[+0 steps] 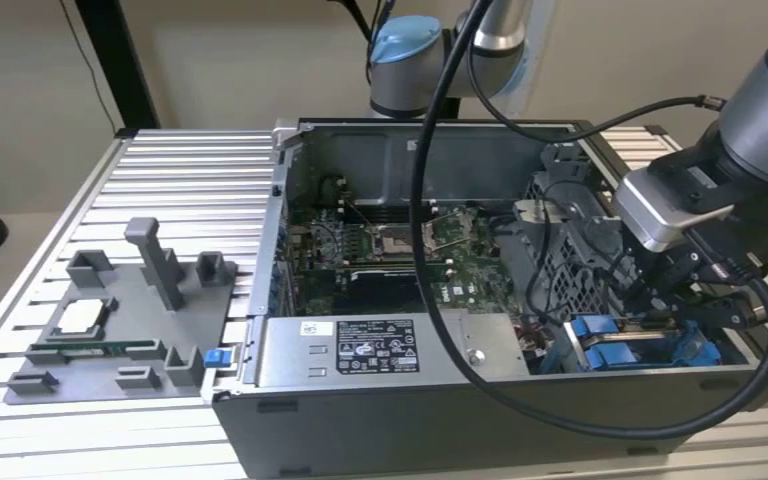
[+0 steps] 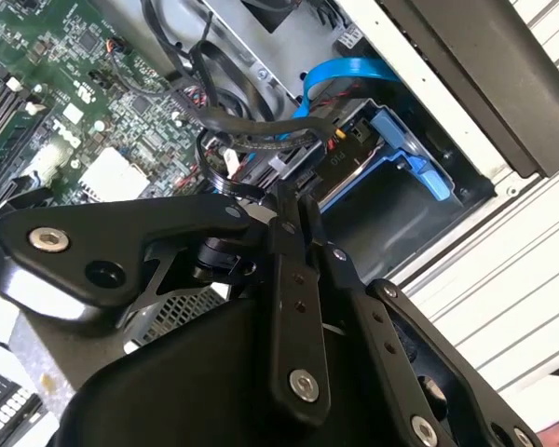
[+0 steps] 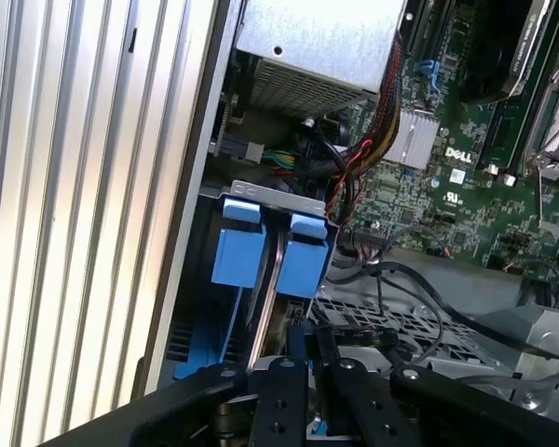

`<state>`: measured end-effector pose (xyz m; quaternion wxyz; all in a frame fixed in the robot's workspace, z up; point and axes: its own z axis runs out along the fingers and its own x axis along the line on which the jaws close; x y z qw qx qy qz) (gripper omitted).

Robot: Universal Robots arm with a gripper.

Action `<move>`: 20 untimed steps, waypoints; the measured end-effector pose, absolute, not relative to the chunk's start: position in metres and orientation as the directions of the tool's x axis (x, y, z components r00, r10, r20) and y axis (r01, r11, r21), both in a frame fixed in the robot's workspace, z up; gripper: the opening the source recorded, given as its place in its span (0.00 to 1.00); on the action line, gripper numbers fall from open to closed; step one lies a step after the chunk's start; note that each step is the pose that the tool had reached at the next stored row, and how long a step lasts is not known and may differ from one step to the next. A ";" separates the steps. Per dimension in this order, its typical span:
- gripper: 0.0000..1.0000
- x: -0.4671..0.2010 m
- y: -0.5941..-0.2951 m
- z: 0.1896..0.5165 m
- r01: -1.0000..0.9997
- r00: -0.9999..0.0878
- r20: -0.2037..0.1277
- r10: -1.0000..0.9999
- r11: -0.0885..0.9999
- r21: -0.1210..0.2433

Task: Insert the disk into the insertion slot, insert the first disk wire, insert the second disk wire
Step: 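Insert the second disk wire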

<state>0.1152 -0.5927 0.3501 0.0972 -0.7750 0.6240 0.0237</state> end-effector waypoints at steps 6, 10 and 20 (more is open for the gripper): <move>0.00 0.115 -0.593 0.349 -0.972 0.220 -0.158 -0.963 -0.202 -0.121; 0.00 0.115 -0.593 0.347 -0.972 0.220 -0.158 -0.963 -0.202 -0.122; 0.00 0.115 -0.593 0.344 -0.977 0.191 -0.157 -0.969 -0.172 -0.130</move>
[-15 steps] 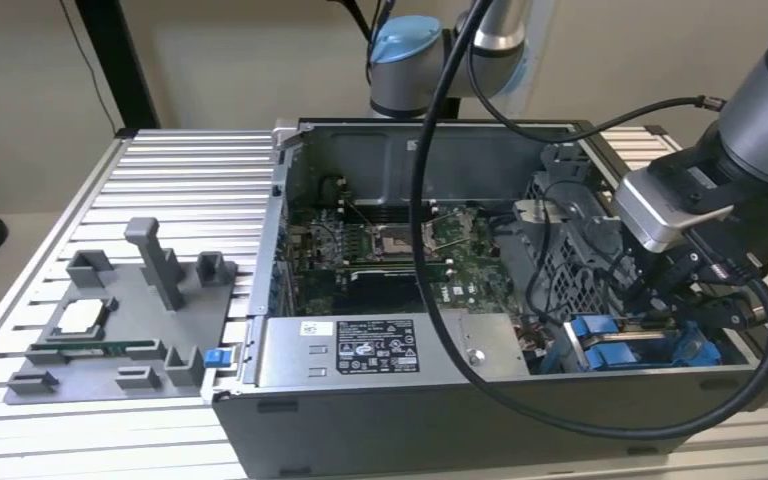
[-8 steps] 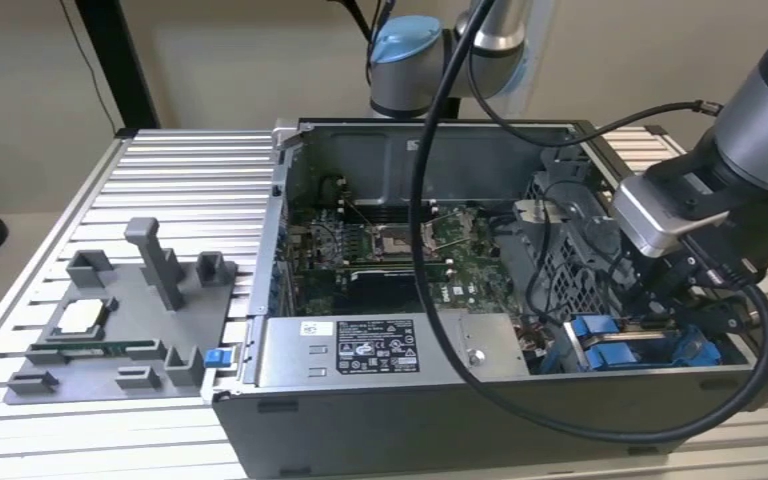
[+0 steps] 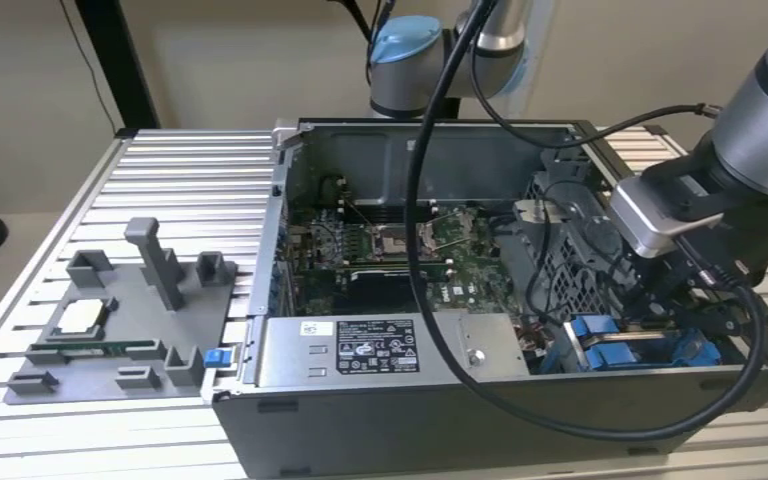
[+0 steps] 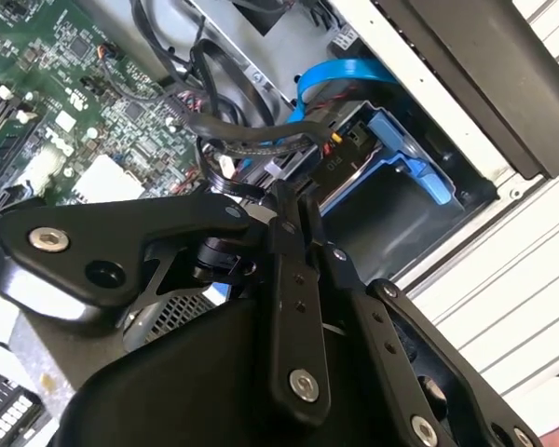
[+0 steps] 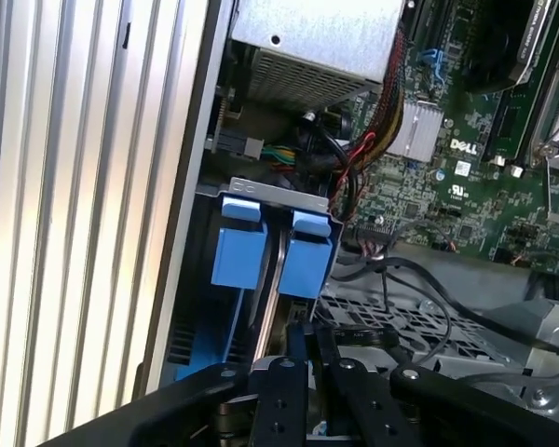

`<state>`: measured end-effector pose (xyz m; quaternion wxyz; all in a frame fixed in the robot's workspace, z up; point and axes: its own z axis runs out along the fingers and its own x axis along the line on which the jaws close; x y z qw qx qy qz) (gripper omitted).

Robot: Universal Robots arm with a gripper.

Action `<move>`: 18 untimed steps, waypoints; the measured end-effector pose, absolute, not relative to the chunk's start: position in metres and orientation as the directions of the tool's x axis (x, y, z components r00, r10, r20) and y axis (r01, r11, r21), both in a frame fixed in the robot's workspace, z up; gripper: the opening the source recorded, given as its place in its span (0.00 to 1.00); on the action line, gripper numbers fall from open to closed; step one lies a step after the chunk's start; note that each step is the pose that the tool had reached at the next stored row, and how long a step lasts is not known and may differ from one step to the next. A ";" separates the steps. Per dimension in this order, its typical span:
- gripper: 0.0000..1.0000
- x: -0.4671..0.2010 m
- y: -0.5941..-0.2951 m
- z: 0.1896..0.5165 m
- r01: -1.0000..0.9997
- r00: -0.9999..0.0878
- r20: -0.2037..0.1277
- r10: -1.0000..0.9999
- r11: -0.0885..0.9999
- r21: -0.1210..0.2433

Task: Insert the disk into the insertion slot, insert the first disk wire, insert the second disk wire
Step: 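Insert the second disk wire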

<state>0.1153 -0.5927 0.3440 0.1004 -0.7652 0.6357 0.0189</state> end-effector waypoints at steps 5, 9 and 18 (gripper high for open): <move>0.00 0.116 -0.593 0.346 -0.981 0.164 -0.156 -0.974 -0.144 -0.130; 0.00 0.116 -0.593 0.346 -0.984 0.141 -0.157 -0.978 -0.121 -0.130; 0.00 0.116 -0.593 0.345 -0.984 0.141 -0.157 -0.978 -0.120 -0.135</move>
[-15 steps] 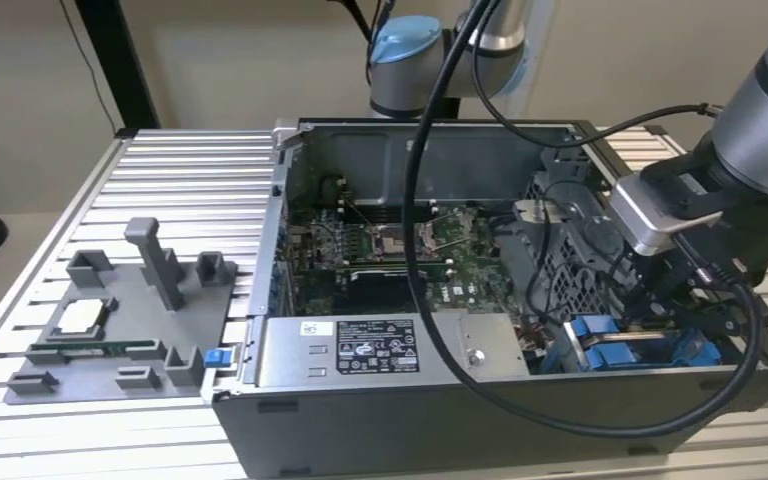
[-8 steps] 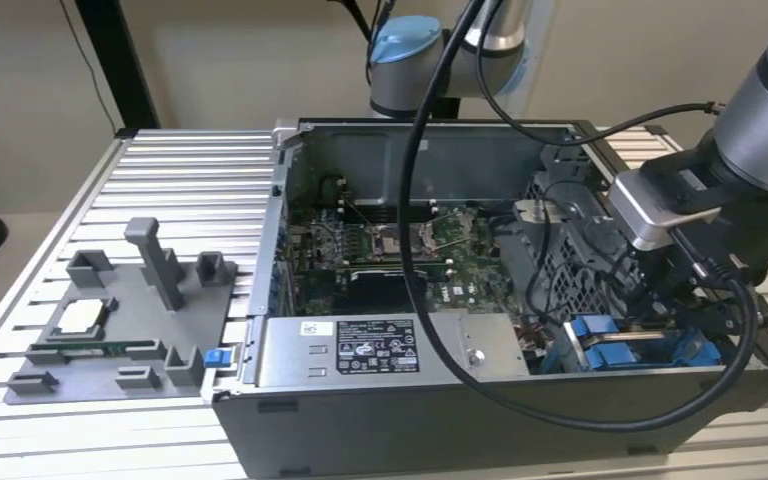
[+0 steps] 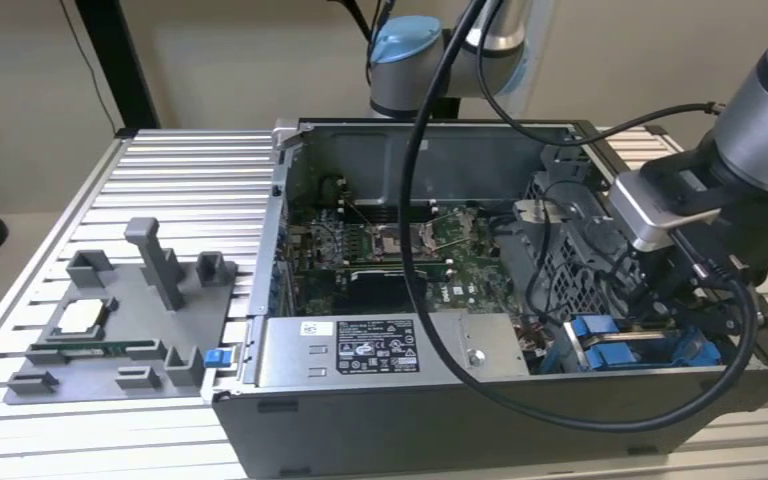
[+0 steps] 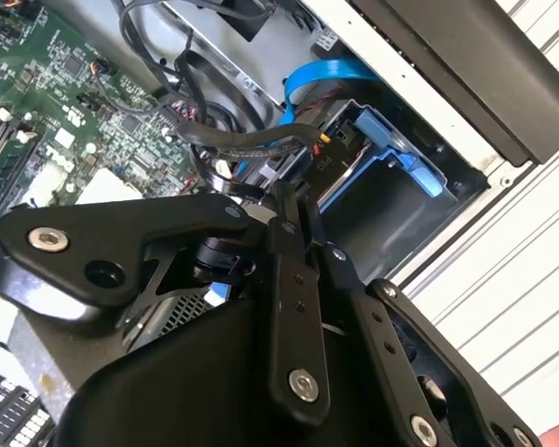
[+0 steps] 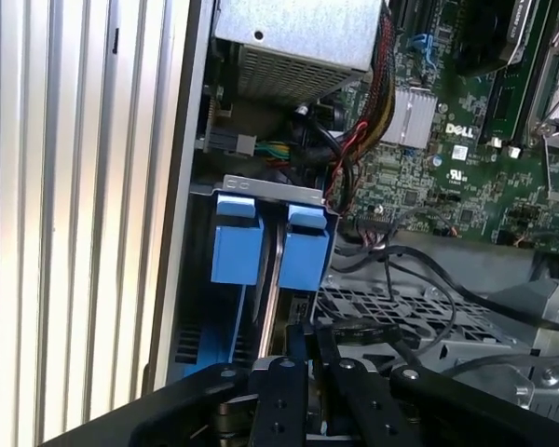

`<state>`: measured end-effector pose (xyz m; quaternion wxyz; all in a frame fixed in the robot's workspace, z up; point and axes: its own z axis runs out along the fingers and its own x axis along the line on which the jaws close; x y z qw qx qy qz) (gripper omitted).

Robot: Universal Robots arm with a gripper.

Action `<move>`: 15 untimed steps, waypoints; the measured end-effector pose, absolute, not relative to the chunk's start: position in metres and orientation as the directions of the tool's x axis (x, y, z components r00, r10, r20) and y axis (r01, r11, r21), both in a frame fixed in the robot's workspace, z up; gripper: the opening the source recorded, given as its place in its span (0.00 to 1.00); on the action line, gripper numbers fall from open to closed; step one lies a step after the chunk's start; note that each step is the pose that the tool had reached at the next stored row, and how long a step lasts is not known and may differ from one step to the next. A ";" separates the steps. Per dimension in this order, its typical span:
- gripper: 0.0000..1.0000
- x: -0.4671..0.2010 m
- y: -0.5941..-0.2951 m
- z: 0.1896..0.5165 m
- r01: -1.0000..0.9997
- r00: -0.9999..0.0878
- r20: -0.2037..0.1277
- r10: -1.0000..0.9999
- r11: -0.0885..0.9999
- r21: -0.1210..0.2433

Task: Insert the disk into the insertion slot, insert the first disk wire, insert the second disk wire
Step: 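Insert the second disk wire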

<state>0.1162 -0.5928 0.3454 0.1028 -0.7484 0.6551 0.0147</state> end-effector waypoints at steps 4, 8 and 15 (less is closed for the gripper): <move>0.00 0.117 -0.593 0.344 -0.984 0.135 -0.156 -0.978 -0.113 -0.140; 0.00 0.118 -0.593 0.343 -0.985 0.119 -0.156 -0.981 -0.097 -0.141; 0.00 0.119 -0.593 0.341 -0.988 0.085 -0.156 -0.984 -0.063 -0.141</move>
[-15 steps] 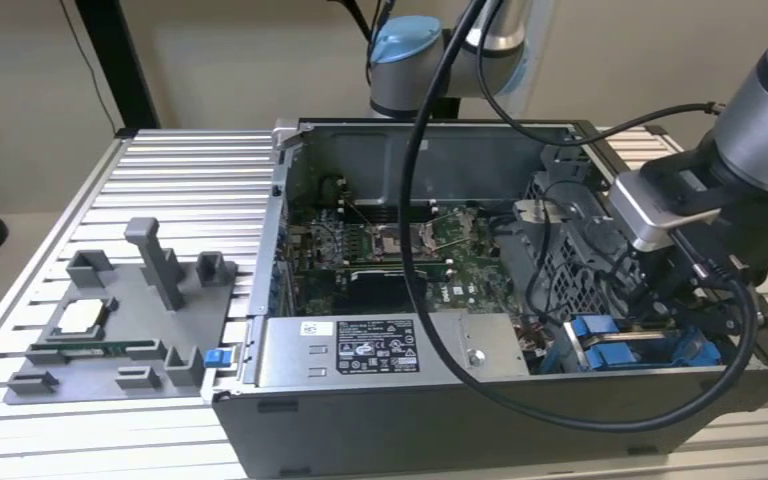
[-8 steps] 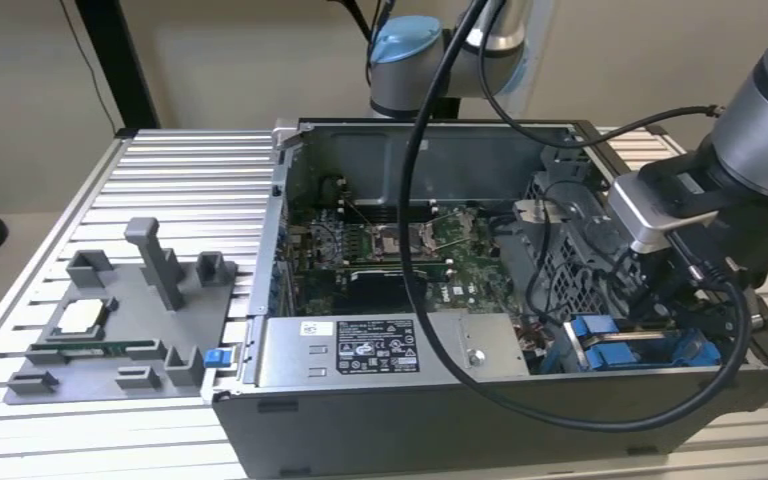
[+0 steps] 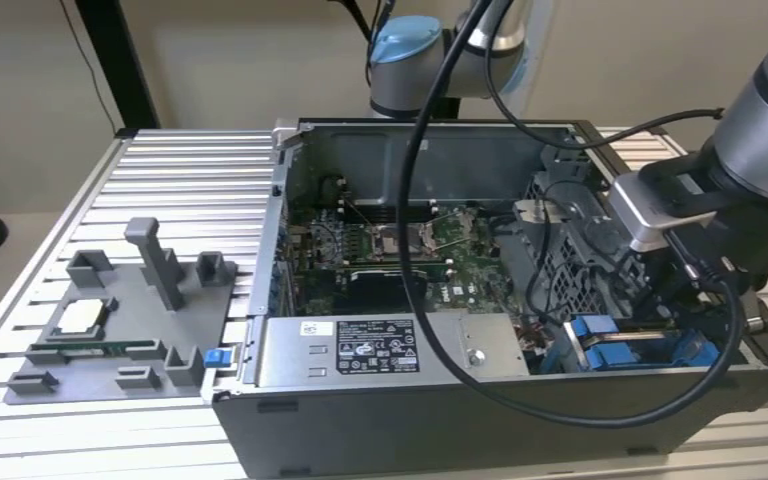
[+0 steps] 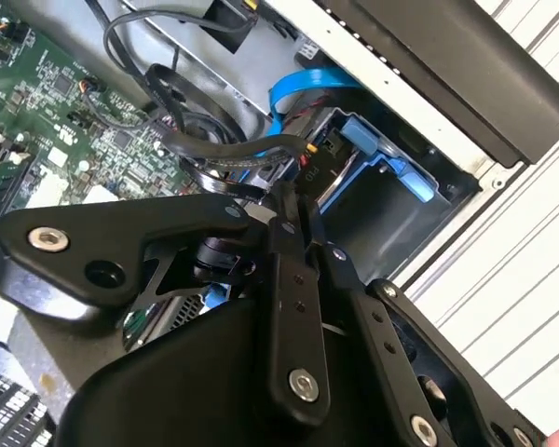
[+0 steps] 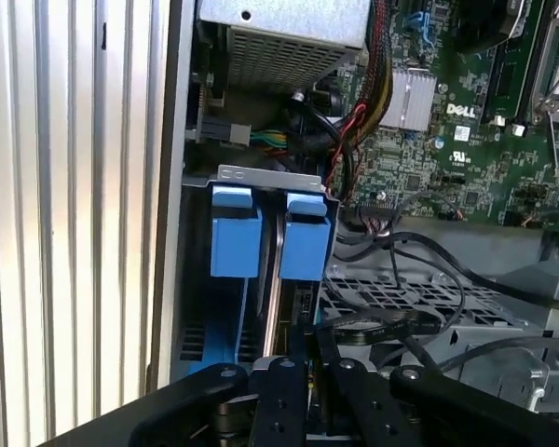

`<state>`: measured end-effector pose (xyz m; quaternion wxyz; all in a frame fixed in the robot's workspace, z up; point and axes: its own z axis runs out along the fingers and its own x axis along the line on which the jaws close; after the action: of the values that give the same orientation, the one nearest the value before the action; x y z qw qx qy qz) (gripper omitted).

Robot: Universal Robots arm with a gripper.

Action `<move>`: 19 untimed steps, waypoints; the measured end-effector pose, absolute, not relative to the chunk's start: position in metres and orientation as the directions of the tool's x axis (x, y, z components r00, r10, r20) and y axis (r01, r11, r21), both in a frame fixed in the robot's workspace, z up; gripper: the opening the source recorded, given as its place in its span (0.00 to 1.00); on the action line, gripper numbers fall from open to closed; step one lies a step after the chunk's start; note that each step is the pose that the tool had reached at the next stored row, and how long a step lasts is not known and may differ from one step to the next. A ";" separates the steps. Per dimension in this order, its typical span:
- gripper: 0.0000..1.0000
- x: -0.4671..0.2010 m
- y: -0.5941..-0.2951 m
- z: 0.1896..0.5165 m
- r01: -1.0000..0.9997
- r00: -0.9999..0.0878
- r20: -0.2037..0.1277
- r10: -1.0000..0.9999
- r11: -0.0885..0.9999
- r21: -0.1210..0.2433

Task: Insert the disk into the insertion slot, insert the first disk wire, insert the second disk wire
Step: 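Insert the second disk wire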

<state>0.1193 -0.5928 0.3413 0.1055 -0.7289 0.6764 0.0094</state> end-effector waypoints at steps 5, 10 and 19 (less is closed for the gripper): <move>0.00 0.119 -0.593 0.340 -0.989 0.068 -0.156 -0.985 -0.046 -0.141; 0.00 0.119 -0.593 0.340 -0.989 0.067 -0.156 -0.985 -0.045 -0.141; 0.00 0.119 -0.593 0.339 -0.989 0.067 -0.156 -0.985 -0.045 -0.141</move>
<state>0.1192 -0.5928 0.3395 0.1055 -0.7227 0.6830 0.0084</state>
